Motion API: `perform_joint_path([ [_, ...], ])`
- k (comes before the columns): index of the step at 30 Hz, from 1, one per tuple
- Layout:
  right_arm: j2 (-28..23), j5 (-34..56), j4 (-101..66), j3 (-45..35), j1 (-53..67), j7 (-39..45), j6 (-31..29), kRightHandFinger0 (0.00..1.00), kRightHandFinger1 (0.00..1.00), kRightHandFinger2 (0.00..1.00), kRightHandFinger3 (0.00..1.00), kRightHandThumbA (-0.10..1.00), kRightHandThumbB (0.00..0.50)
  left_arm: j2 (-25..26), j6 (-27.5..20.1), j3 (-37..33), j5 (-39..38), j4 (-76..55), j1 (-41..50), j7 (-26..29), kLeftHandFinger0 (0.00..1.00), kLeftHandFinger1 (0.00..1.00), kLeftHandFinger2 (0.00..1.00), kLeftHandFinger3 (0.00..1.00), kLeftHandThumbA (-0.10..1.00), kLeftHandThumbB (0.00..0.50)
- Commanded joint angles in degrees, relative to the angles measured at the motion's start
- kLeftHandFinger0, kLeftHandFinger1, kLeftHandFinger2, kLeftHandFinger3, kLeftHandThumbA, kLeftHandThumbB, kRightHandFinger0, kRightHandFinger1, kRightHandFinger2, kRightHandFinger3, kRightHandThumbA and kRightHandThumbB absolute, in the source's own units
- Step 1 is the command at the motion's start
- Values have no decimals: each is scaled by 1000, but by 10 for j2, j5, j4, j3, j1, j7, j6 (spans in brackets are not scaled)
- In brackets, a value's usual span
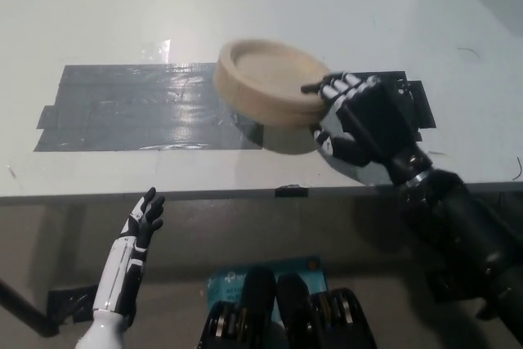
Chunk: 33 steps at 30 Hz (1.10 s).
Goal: A stack of plates is kept in the middle of the desk close to the robot and the robot grabs the stack with its right hand, picks it up and hands it to a person.
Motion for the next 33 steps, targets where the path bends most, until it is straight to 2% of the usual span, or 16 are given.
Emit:
perform_joint_path([
  [1,-22,40,-133,-45,-13,37,7,0,331,672,598,147,199,5,-6,0,-6,-8,-7,-5,1000,1000,1000,1000,1000,0],
  [7,-27,39,-180,-62,-8,66,7,0,289,613,551,161,236,6,-4,-1,-8,-10,-7,-8,1000,1000,1000,1000,1000,0],
  [10,-29,34,-184,-65,-10,74,10,0,239,547,483,194,231,6,0,-1,-7,-11,-8,-8,1000,1000,1000,1000,1000,0],
  [12,-29,24,-177,-65,-15,73,10,0,201,505,433,165,257,7,1,-1,-5,-13,-8,-8,1000,1000,1000,1000,1000,0],
  [16,-29,6,-141,-58,-34,67,9,0,141,455,370,152,273,5,-2,-3,-3,-11,-4,-7,1000,1000,1000,1000,1000,0],
  [21,-28,-4,-126,-54,-34,68,10,0,134,448,344,137,272,2,-5,-7,-2,-13,9,-6,1000,1000,1000,1000,1000,0],
  [24,-19,-15,-95,-46,-47,55,9,0,121,426,286,119,290,3,-5,-6,-3,-14,19,-4,1000,1000,1000,1000,1000,0],
  [28,-13,-27,-43,-40,-76,19,8,0,88,399,261,112,265,3,-3,-8,0,-20,23,-4,1000,1000,1000,1000,1000,0],
  [32,-13,-31,-6,-37,-105,12,17,0,133,465,294,152,260,3,-8,-8,-1,-15,24,-3,1000,1000,1000,1000,1000,0],
  [33,-11,-33,14,-37,-120,0,20,0,146,473,296,121,268,4,-7,-8,0,-15,23,-3,1000,1000,1000,1000,1000,0],
])
